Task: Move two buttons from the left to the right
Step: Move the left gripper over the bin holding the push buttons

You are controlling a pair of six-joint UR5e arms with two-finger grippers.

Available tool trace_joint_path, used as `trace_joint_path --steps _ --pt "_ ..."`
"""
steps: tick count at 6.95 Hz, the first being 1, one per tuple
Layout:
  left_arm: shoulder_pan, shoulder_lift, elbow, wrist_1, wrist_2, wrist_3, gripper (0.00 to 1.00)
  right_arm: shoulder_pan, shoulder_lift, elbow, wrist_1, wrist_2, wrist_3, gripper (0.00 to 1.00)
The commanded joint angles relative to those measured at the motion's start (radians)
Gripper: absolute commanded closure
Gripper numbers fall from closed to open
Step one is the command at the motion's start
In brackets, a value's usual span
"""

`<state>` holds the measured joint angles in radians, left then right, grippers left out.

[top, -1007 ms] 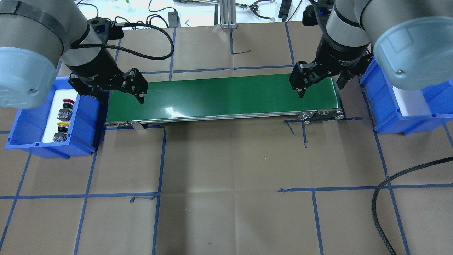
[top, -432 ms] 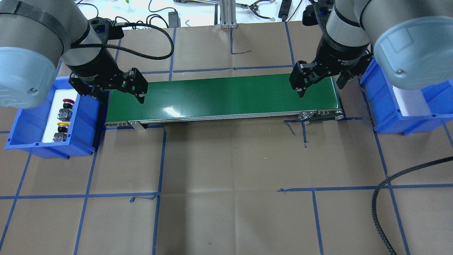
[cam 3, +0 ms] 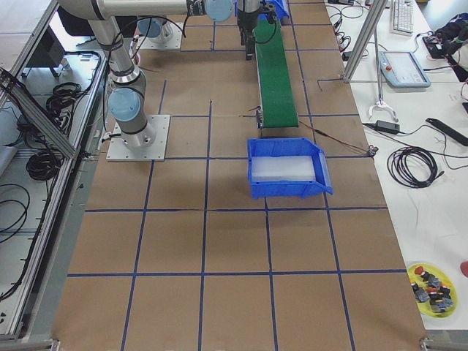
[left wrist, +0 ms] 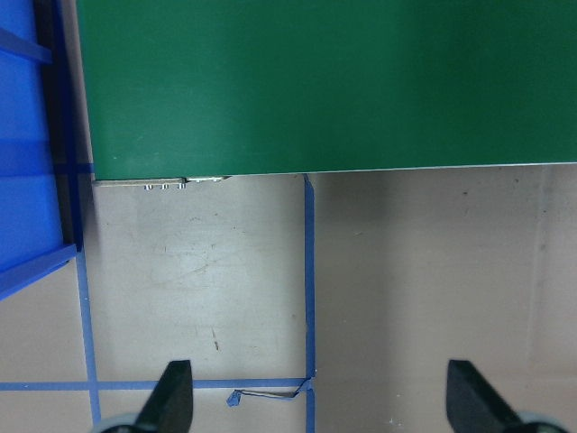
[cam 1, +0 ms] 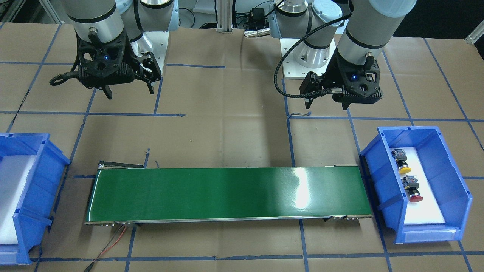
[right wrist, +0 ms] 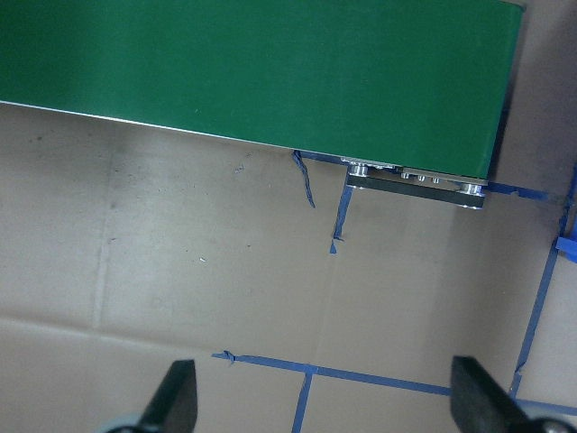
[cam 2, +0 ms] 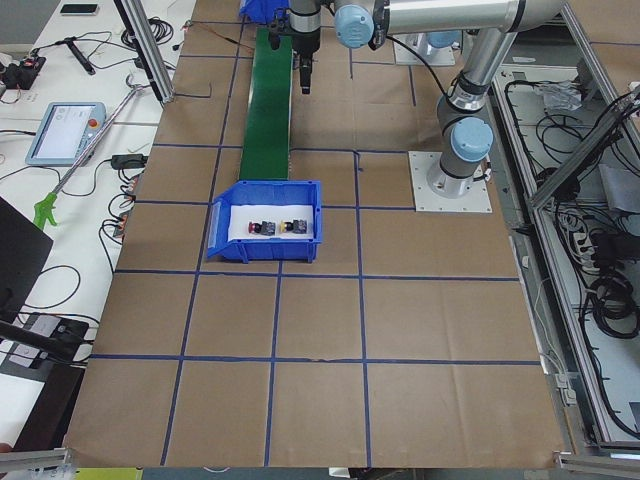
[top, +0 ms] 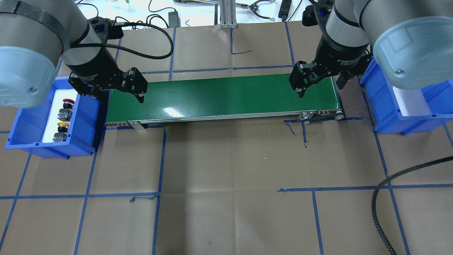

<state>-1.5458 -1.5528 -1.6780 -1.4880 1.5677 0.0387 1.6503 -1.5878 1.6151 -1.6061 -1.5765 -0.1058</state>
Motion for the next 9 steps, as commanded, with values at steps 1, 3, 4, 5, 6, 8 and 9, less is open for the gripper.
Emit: trace_joint_path --steps 1,3,4,5,6,8,9 --pt "0.003 0.005 0.0 0.0 0.0 0.003 0.0 -0.001 0.0 0.0 0.0 0.0 0.0 0.0" --pt "0.007 0.008 -0.005 0.0 0.0 0.004 0.0 -0.001 0.0 0.0 0.002 0.0 0.0 0.0" --pt "0.013 0.011 -0.008 0.005 0.002 0.029 0.0 -0.001 0.0 0.0 0.0 0.001 0.0 0.0" --pt "0.036 0.01 -0.009 0.012 0.012 0.071 0.0 -0.001 0.0 0.0 0.0 0.001 0.0 0.0" --pt "0.102 0.01 -0.009 0.014 0.008 0.099 0.0 -0.001 0.0 0.0 0.0 0.001 0.0 0.0" --pt "0.275 0.01 -0.008 0.012 0.002 0.195 0.0 -0.001 0.0 0.0 0.0 0.001 0.0 0.0" --pt "0.352 0.005 -0.009 0.011 0.003 0.263 0.0 -0.001 0.0 0.0 0.0 0.001 0.0 0.0"
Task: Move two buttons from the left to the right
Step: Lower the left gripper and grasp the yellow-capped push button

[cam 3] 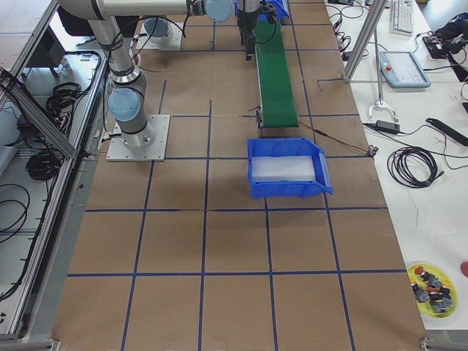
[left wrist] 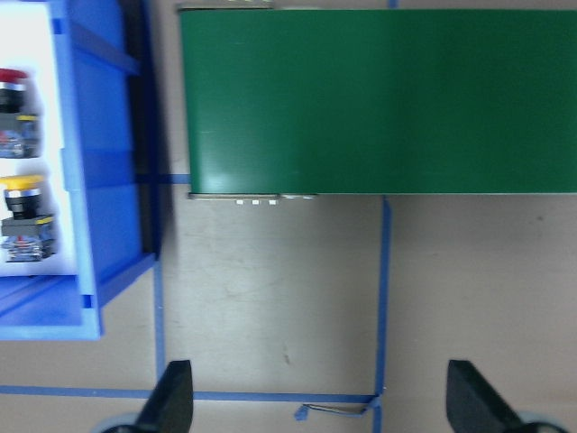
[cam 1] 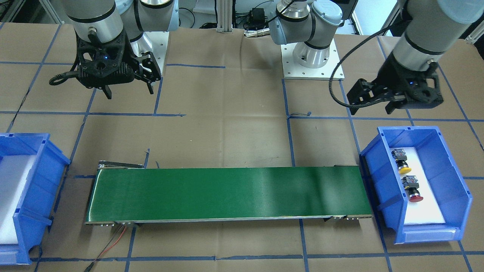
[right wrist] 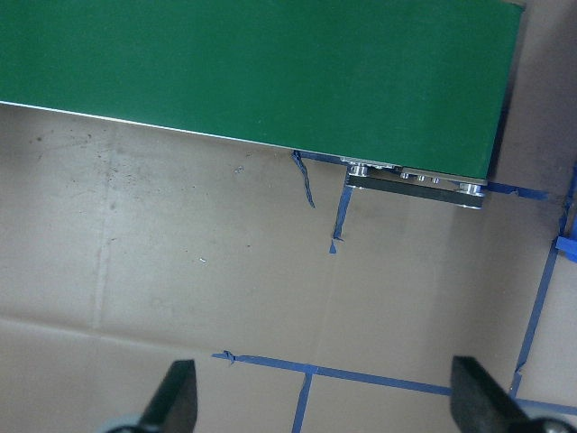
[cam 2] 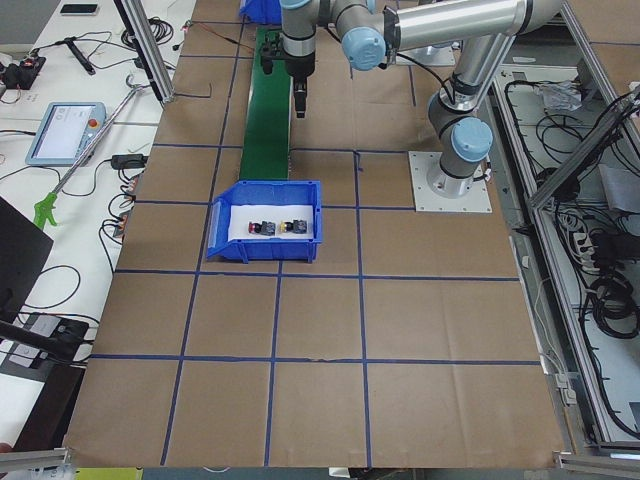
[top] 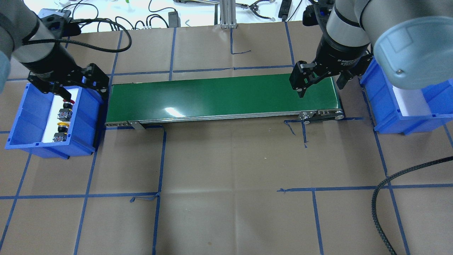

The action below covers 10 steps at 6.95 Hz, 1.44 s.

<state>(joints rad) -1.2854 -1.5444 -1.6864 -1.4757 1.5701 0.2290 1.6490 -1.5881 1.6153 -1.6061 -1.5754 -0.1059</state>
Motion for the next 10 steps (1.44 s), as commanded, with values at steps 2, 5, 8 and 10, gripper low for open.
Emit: trace_joint_path --steps 2,5,8,10 --pt "0.238 -0.013 -0.003 0.0 0.005 0.261 0.0 0.0 0.0 0.002 0.0 0.0 0.0 0.0" --pt "0.356 -0.095 -0.018 0.125 -0.004 0.375 0.01 0.0 -0.001 0.002 0.002 -0.002 0.0 0.0" --pt "0.359 -0.16 -0.099 0.291 -0.004 0.378 0.02 0.002 -0.001 0.002 0.0 -0.002 0.0 0.0" --pt "0.356 -0.209 -0.182 0.444 -0.008 0.377 0.01 0.002 0.0 0.002 0.002 0.0 0.0 0.0"
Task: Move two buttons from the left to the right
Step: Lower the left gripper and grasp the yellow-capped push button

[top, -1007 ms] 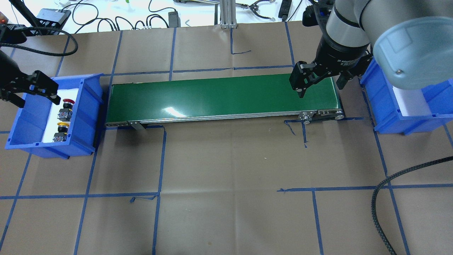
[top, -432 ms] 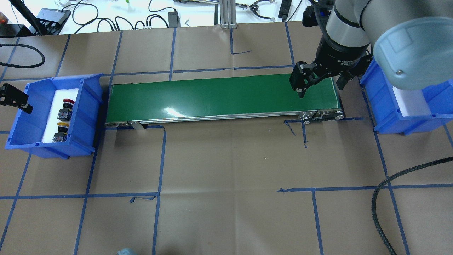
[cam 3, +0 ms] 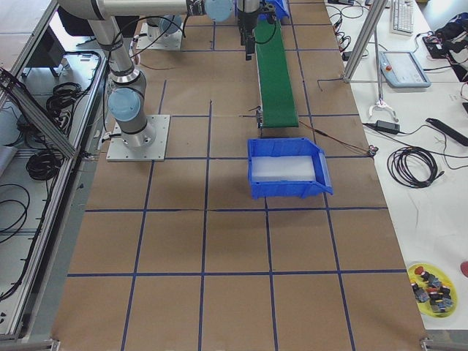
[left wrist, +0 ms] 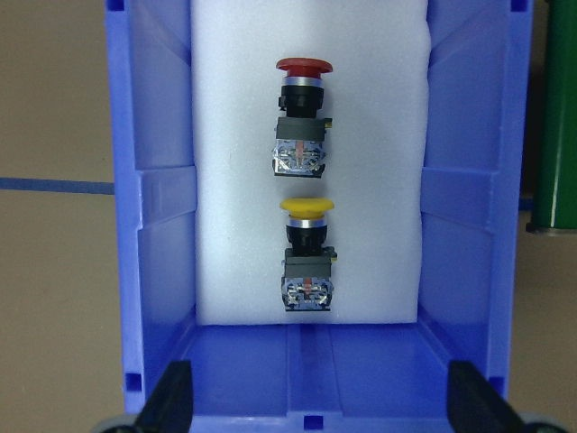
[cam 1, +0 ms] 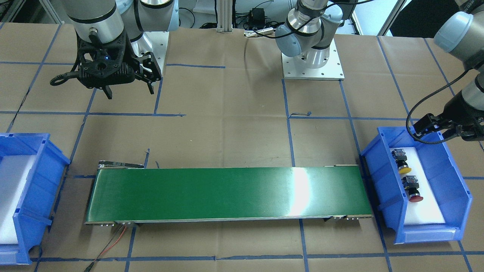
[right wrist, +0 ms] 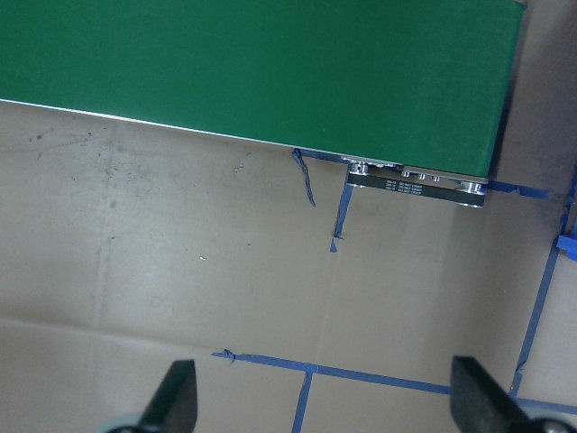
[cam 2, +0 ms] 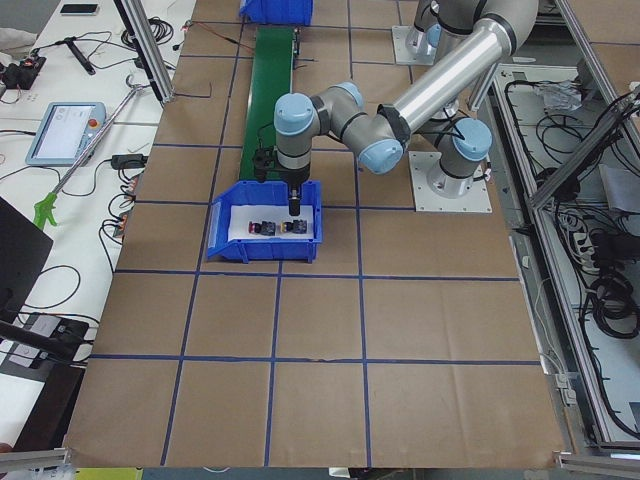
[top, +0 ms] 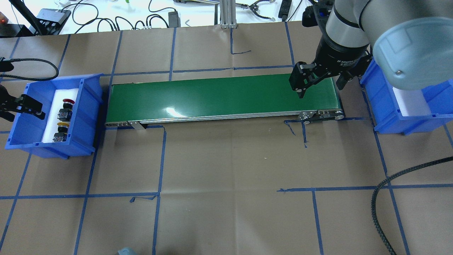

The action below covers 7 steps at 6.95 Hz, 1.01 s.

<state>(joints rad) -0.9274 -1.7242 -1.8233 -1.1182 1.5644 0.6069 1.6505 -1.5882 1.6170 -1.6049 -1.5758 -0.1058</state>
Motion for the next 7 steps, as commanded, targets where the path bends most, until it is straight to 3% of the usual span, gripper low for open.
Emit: trace_joint_path --steps 1,4,7 --pt "-0.002 -0.053 -0.074 0.133 -0.026 0.001 0.01 0.0 0.002 0.0 0.0 0.0 0.0 0.0" --pt "-0.002 -0.127 -0.139 0.282 -0.027 0.001 0.01 0.0 0.002 0.0 -0.001 0.0 0.0 0.0" --pt "-0.001 -0.175 -0.142 0.293 -0.023 0.001 0.01 0.0 0.004 -0.002 -0.001 -0.001 0.0 0.0"
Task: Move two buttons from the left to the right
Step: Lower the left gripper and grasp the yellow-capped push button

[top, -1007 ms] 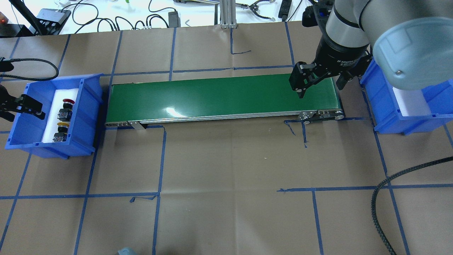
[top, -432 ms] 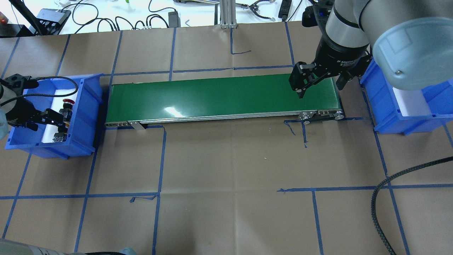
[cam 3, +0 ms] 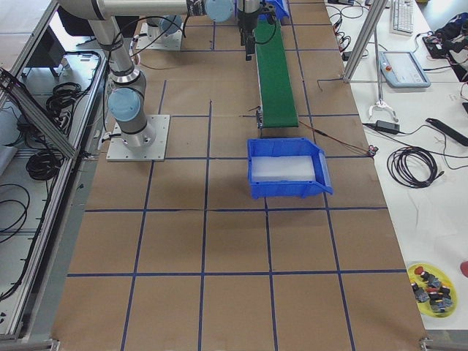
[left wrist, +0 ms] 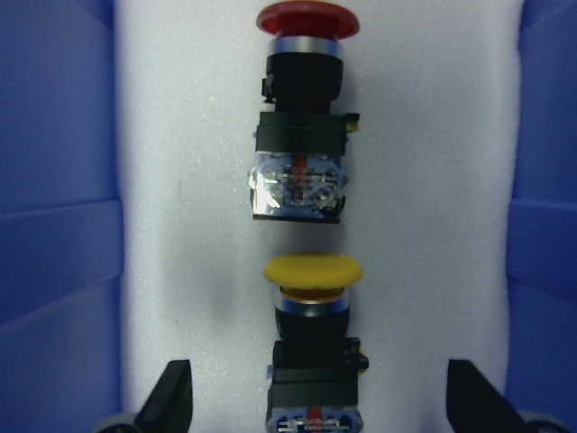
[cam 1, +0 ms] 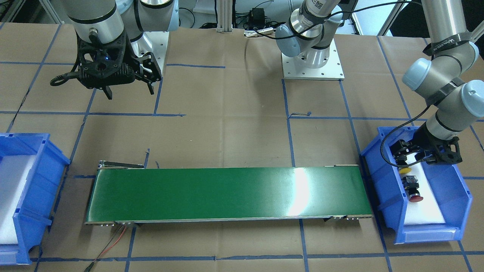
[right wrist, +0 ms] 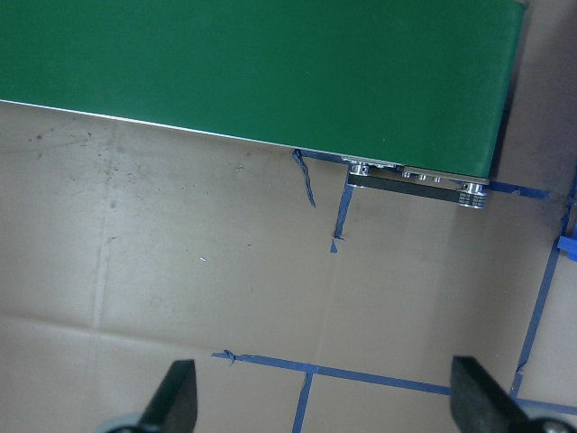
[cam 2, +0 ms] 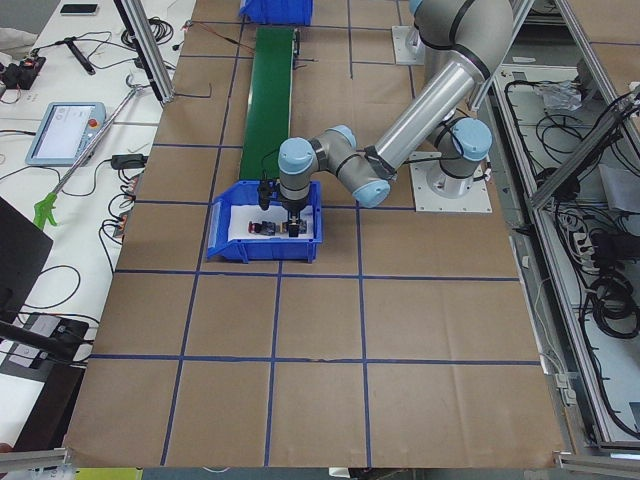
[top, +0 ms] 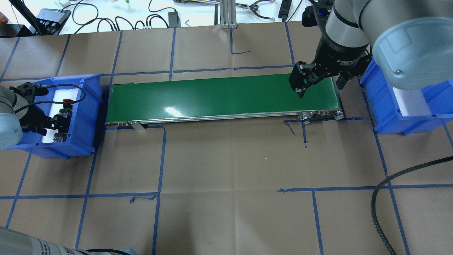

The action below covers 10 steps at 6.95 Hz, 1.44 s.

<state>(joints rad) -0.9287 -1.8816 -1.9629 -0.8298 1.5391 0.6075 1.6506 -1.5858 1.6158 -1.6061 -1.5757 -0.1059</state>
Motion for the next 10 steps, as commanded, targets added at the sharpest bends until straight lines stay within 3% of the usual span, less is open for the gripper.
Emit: trace_joint_path --steps 1,2,4,5,7,9,10 --pt "0.001 -0.021 -0.011 0.005 0.01 -0.002 0.01 0.0 0.0 -0.001 0.0 0.0 0.0 0.0" --pt "-0.001 -0.021 -0.014 0.006 0.01 -0.005 0.06 0.0 0.001 -0.001 0.002 0.0 0.0 0.0" --pt "-0.002 -0.016 -0.011 0.006 0.01 -0.006 0.58 0.0 0.003 -0.001 0.0 -0.001 0.0 0.0" --pt "-0.002 -0.016 -0.008 0.005 0.01 -0.011 0.77 0.0 0.003 -0.001 0.0 -0.003 0.0 0.0" --pt "-0.002 -0.007 0.002 -0.003 0.006 -0.008 0.94 0.0 0.003 -0.001 0.002 -0.003 0.0 0.0" --pt "-0.007 0.034 0.071 -0.078 0.004 0.001 0.94 0.0 0.001 -0.001 0.002 0.002 0.0 0.0" --pt "-0.009 0.071 0.153 -0.22 0.009 0.003 0.94 0.0 0.001 -0.001 0.002 0.002 0.0 0.0"
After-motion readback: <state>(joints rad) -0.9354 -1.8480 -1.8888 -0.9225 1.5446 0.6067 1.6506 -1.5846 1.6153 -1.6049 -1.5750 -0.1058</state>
